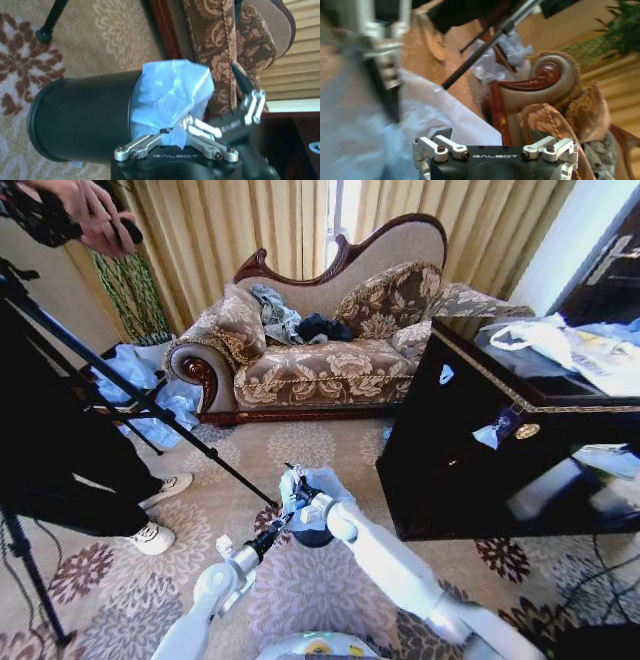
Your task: Place a garbage bag over the trash bin.
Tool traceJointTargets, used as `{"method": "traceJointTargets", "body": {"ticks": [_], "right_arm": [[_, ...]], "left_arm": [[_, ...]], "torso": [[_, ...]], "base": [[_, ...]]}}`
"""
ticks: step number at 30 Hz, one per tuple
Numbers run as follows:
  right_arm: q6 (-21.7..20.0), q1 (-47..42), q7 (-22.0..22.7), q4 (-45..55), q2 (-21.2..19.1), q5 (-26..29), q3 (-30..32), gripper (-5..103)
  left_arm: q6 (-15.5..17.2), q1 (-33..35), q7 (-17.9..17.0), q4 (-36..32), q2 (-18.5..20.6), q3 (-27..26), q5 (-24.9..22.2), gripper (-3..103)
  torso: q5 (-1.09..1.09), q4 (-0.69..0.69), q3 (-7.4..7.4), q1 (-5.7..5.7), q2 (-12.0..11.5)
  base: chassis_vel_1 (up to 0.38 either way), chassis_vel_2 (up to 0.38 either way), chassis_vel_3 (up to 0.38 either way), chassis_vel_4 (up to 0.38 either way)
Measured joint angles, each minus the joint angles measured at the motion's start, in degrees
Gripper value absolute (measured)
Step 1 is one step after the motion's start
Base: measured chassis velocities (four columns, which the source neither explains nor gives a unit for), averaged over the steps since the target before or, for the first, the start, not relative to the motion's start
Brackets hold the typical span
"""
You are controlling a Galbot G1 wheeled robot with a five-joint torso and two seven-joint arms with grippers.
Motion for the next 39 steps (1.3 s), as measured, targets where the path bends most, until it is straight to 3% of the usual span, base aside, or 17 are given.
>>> {"method": "traceJointTargets", "body": {"ticks": [3,13,16,19,29,33,34,39], "right_arm": [[-0.4,-0.1,-2.4,3.4,-4.1,1.8,0.0,100],[-1.8,-4.3,-3.5,10.3,-12.3,6.7,6.5,100],[-3.5,-6.7,-4.0,15.4,-17.4,11.1,8.8,100],[-4.0,-8.4,-4.0,18.1,-19.6,13.2,10.6,100],[-5.2,-16.9,-3.1,20.2,-23.4,16.8,15.9,100],[-8.1,-23.1,-2.9,22.9,-26.0,23.4,21.1,100],[-9.5,-26.2,-2.3,24.8,-27.6,27.4,23.8,100],[-10.8,-25.8,-2.5,26.6,-28.1,30.1,21.6,100]], "left_arm": [[-0.1,-1.0,0.0,0.9,-0.2,0.1,0.2,0],[-0.2,-1.1,-0.1,0.7,-0.4,0.3,0.5,0],[-0.2,-1.1,-0.1,0.5,-0.5,0.3,0.6,0],[-0.3,-1.2,-0.2,0.4,-0.5,0.3,0.6,0],[-0.3,-1.3,-0.2,0.1,-1.0,0.4,0.9,0],[-0.4,-1.5,-0.3,0.1,-1.0,0.7,0.9,0],[-0.4,-1.6,-0.3,0.0,-1.0,0.8,0.9,0],[-0.4,-1.6,-0.3,0.1,-1.3,1.0,1.2,0]], "torso": [[0.0,0.01,0.0,0.0,0.0],[0.01,0.0,0.0,0.0,0.0],[0.0,0.0,0.0,0.0,0.0],[0.0,-0.01,0.0,0.0,0.0],[0.02,0.0,0.0,0.0,0.0],[0.0,0.0,0.0,0.0,0.0],[-0.02,-0.01,0.0,0.0,0.0],[-0.02,0.01,0.0,0.0,0.0]], "base": [[0.0,0.0,0.0,0.0],[0.0,0.0,0.0,0.0],[0.0,0.0,0.0,0.0],[0.0,0.0,0.0,0.0],[0.0,0.0,0.0,0.0],[0.0,0.0,0.0,0.0],[0.0,0.0,0.0,0.0],[0.0,0.0,0.0,0.0]]}}
